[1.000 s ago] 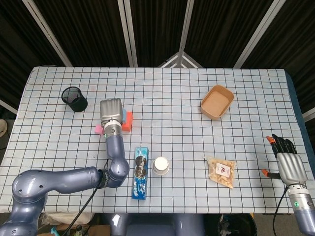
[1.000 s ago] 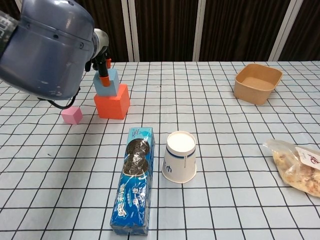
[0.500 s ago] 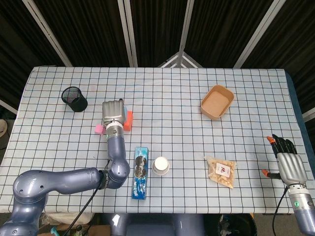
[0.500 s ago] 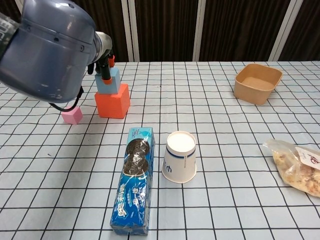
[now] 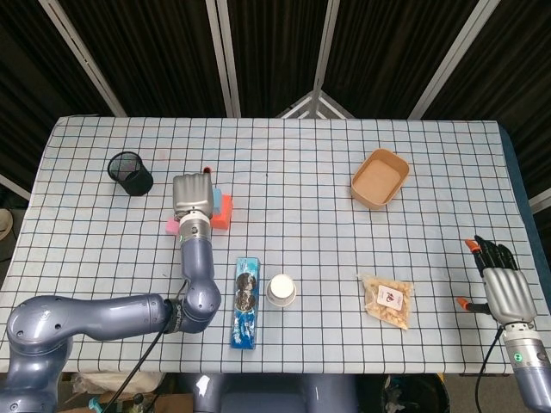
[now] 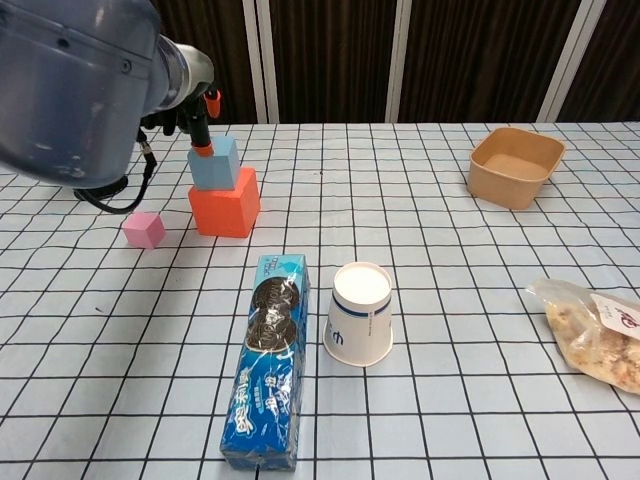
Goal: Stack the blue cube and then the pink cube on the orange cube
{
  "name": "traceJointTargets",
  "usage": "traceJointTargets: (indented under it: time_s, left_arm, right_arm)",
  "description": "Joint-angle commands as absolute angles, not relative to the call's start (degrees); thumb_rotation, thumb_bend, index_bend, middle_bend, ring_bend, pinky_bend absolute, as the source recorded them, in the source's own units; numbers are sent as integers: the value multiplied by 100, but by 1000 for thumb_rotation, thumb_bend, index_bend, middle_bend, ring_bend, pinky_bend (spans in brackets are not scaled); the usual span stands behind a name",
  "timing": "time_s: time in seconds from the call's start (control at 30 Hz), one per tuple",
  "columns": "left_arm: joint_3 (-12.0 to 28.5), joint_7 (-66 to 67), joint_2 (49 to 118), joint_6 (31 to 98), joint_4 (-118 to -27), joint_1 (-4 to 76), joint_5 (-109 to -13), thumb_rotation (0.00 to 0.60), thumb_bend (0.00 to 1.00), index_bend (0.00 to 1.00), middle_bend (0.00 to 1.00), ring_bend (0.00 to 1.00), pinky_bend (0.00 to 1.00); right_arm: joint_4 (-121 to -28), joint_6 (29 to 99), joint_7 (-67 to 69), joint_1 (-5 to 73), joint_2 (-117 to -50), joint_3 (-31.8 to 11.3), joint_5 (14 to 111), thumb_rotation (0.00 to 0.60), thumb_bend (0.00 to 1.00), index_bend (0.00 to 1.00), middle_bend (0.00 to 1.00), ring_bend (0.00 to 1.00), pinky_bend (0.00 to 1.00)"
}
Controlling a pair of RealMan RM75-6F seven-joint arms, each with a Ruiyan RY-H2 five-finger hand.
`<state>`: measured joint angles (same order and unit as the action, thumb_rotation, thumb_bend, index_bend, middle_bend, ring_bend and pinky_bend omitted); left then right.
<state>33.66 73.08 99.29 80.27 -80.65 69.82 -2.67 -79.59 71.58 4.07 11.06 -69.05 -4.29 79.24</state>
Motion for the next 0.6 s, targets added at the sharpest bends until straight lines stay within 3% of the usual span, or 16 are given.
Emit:
traceJointTargets:
  time_s: [0.03, 0.37, 0.6]
  left_arm:
    - [3297, 7355, 9586, 8124, -8629, 6831, -378, 600, 375, 188, 861, 695, 717]
    - [2951, 6582, 7728, 7836, -11048, 5686, -1204, 600, 374, 226, 859, 694, 717]
    - [2282, 5731, 6903, 7167, -11372, 4925, -1964, 600, 337, 260, 857, 691, 717]
  right_arm:
    - [-7976, 7176, 412, 1100, -6894, -427, 7937, 600, 95, 0, 42, 35, 36]
    - [-8030, 7254, 485, 1067, -6850, -418, 7990, 600, 95, 0, 42, 34, 36]
    - [-8078, 7245, 427, 1074, -6853, -403, 8006, 600, 94, 0, 43, 34, 36]
